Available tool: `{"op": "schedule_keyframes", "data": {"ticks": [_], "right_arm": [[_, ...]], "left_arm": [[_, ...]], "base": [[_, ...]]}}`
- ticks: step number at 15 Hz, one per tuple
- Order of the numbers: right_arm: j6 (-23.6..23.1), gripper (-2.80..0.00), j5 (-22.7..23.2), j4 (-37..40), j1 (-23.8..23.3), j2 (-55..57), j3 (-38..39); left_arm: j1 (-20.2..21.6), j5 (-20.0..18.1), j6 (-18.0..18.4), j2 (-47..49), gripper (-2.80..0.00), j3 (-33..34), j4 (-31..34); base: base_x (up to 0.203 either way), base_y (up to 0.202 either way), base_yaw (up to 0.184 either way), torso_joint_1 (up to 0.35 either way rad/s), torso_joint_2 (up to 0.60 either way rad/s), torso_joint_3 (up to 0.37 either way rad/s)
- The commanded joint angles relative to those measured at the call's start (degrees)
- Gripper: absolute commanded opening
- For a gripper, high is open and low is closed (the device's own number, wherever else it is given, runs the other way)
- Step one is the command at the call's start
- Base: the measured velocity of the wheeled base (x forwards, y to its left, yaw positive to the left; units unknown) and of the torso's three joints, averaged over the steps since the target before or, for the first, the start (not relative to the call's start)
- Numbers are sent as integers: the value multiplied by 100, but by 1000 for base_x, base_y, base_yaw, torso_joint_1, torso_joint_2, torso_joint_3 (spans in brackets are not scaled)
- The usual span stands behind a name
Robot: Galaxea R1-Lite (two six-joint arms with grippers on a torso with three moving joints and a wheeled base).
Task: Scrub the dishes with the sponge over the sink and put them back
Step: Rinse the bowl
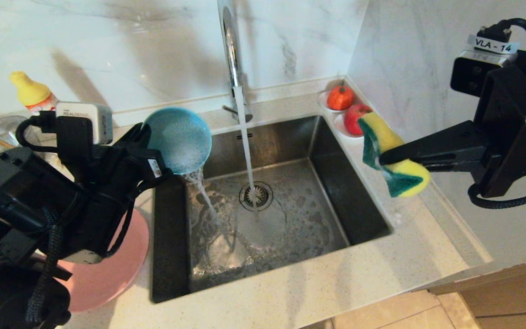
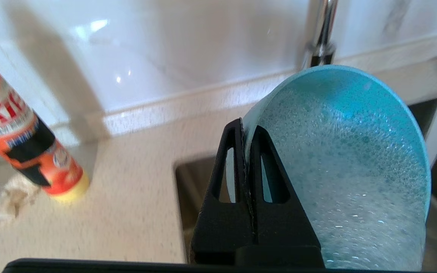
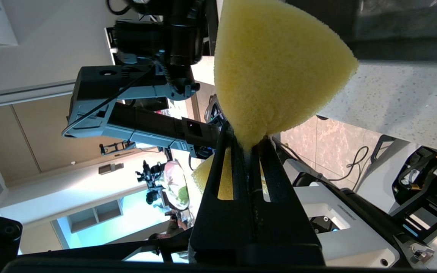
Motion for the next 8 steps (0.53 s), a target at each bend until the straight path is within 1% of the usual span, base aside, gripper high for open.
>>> {"op": "schedule_keyframes", "data": {"ticks": [1,2,4,6,8], "right_arm": [[24,-280,26,23,9,86,4],[24,-280,17,18,8,99,-4],[24,-280,17,14,17,132,-22],[24,-280,17,32,15,94,7],[24,-280,8,41,8,53,80]], "left_arm": [[-3,-259,111,-298,-280,-24,-41],[-10,-349,152,-358,-280,-39,-41],[-8,-583,342,-535,-280,-136,-41],[-8,-711,388,-613,-280,-210,-41],[-6,-906,516,-720,-280,-340,-41]], "base": [[0,0,0,0,0,0],[0,0,0,0,0,0],[0,0,0,0,0,0],[0,0,0,0,0,0],[0,0,0,0,0,0]]}}
